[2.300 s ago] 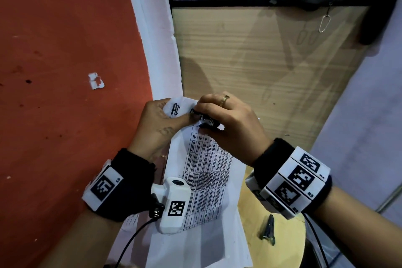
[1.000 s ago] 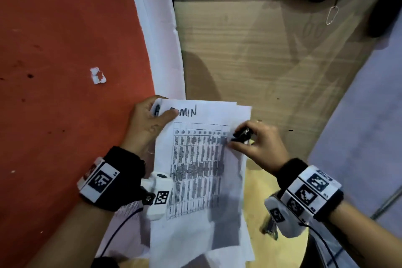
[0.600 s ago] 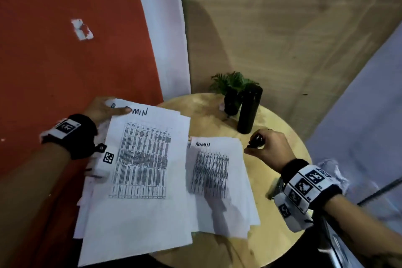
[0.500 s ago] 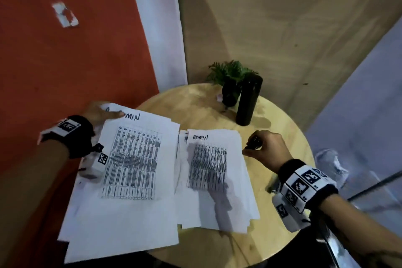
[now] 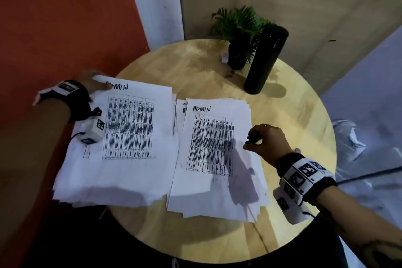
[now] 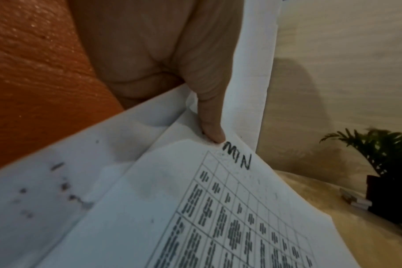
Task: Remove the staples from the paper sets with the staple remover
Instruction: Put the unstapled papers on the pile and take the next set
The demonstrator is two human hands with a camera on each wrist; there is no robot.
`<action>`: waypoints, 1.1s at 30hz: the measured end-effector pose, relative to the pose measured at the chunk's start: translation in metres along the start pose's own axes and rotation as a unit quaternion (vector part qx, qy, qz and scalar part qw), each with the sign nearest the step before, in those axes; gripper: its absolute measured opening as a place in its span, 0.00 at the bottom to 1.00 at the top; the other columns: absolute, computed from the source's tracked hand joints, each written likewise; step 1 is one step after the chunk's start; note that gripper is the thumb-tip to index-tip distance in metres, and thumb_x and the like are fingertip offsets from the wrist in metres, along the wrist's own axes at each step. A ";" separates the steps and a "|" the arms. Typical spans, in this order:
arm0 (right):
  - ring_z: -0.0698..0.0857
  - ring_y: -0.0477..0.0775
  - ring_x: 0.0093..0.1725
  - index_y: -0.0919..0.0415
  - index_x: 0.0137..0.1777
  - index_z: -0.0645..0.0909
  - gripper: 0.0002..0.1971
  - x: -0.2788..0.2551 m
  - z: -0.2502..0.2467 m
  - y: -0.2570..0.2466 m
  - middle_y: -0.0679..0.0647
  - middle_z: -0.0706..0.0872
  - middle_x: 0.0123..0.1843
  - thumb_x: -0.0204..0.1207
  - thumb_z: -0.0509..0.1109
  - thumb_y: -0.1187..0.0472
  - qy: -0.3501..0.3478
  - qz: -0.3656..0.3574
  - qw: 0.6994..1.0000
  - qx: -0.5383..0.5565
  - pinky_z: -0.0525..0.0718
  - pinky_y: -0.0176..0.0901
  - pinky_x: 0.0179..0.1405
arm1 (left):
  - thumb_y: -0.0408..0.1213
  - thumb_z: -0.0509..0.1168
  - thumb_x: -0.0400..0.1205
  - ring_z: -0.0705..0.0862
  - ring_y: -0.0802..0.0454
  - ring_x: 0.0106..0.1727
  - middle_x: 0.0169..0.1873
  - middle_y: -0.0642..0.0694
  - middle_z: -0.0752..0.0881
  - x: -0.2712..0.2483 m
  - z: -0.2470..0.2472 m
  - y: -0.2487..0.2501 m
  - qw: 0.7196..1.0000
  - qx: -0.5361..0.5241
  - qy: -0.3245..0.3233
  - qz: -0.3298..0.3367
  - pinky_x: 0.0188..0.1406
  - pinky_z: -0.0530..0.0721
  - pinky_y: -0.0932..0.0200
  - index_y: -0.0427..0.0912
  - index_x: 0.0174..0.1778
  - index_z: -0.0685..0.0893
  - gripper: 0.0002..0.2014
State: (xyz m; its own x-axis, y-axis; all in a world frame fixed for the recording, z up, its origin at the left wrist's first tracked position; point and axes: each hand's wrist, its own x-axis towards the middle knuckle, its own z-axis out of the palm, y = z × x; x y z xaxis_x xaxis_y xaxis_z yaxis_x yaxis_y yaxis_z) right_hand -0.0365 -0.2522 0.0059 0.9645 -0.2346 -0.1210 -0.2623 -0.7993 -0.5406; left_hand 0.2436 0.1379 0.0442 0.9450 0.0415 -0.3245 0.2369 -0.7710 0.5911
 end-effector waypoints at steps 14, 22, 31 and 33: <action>0.81 0.63 0.50 0.68 0.51 0.82 0.17 0.012 0.020 0.005 0.61 0.82 0.51 0.65 0.80 0.61 -0.076 0.042 0.994 -0.072 0.74 0.46 0.43 | 0.36 0.74 0.75 0.80 0.37 0.62 0.59 0.34 0.82 -0.058 0.157 0.042 0.982 0.067 0.011 0.175 0.59 0.74 0.54 0.35 0.62 0.82 0.20; 0.84 0.57 0.52 0.64 0.50 0.84 0.19 -0.011 0.038 0.002 0.60 0.87 0.51 0.60 0.83 0.58 -0.157 0.103 0.981 0.044 0.77 0.42 0.47 | 0.55 0.79 0.66 0.71 0.36 0.73 0.71 0.35 0.71 -0.066 0.240 0.064 0.981 0.172 -0.080 0.026 0.68 0.74 0.45 0.35 0.74 0.67 0.46; 0.76 0.52 0.47 0.50 0.30 0.63 0.24 -0.015 0.049 -0.004 0.51 0.77 0.45 0.63 0.81 0.52 -0.221 0.104 0.969 -0.030 0.68 0.38 0.28 | 0.47 0.74 0.75 0.80 0.39 0.67 0.66 0.36 0.81 -0.056 0.234 0.061 0.985 0.106 -0.132 -0.013 0.65 0.79 0.52 0.32 0.67 0.79 0.29; 0.74 0.50 0.45 0.51 0.31 0.66 0.22 -0.014 0.050 -0.002 0.51 0.77 0.44 0.63 0.81 0.53 -0.215 0.109 0.970 -0.033 0.66 0.34 0.26 | 0.42 0.76 0.74 0.80 0.38 0.67 0.67 0.36 0.81 -0.055 0.228 0.058 0.981 0.087 -0.173 -0.023 0.67 0.78 0.50 0.31 0.68 0.78 0.30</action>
State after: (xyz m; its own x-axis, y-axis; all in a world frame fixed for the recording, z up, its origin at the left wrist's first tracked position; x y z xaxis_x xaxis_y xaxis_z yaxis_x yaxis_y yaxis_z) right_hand -0.0480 -0.2194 -0.0331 0.8060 -0.1610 -0.5697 -0.4486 -0.7939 -0.4104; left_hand 0.1537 -0.0543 -0.0718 0.7939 -0.1169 -0.5968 0.2065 -0.8712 0.4453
